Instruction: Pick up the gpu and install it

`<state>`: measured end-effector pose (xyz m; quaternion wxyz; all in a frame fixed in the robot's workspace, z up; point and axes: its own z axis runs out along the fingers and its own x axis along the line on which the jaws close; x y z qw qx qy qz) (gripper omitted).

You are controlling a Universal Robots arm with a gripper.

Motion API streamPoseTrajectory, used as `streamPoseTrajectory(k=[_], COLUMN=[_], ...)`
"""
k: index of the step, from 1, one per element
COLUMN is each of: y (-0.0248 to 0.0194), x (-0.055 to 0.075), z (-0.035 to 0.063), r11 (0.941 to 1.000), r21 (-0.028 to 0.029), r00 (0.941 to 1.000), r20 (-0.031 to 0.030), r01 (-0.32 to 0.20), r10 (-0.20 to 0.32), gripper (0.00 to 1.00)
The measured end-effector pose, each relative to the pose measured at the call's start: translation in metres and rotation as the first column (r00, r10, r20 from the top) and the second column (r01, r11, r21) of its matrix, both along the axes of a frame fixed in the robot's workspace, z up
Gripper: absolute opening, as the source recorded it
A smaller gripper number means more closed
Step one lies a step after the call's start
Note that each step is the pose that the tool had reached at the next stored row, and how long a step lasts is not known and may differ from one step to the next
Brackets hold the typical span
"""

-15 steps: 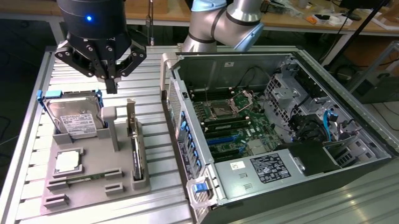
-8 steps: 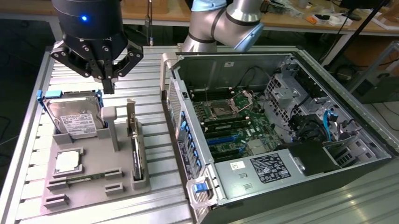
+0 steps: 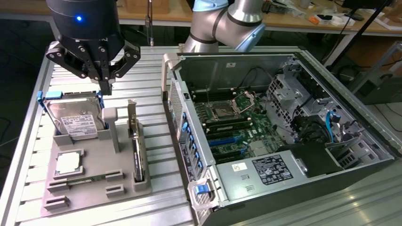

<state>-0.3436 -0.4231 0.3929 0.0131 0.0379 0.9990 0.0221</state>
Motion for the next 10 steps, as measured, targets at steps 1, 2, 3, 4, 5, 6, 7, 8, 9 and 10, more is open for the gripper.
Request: streamPoseTrajectory(k=[1,2,3,4,5,6,7,8,9,10], y=[-0.0001,-0.0002,-0.0002,-0.0002,-0.0002,-0.0002,-0.0002,-0.0002,-0.0002,-0.0002], x=[-0.0005,-0.001,-0.0013,-0.0014,-0.0014,-0.0014,-0.0014,-0.0014,-0.0014,-0.0014], z=[0.0,0.0,0.0,0.0,0.0,0.0,0.0,0.0,0.0,0.0], r11=[1.0,1.0,1.0,1.0,1.0,1.0,1.0,1.0,1.0,1.0], r21=[0.0,0.0,0.0,0.0,0.0001,0.0001,0.0001,0.0001,0.0001,0.0001], r00=[1.0,1.0,1.0,1.0,1.0,1.0,1.0,1.0,1.0,1.0], r20=[0.0,0.0,0.0,0.0,0.0,0.0004,0.0009,0.0009,0.001,0.0011], r01=[0.0,0.0,0.0,0.0,0.0,0.0,0.0,0.0,0.0,0.0], r10=[0.0,0.0,0.0,0.0,0.0,0.0,0.0,0.0,0.0,0.0], gripper=[0.11,0.11,0.11,0.11,0.11,0.11,0.11,0.11,0.11,0.11])
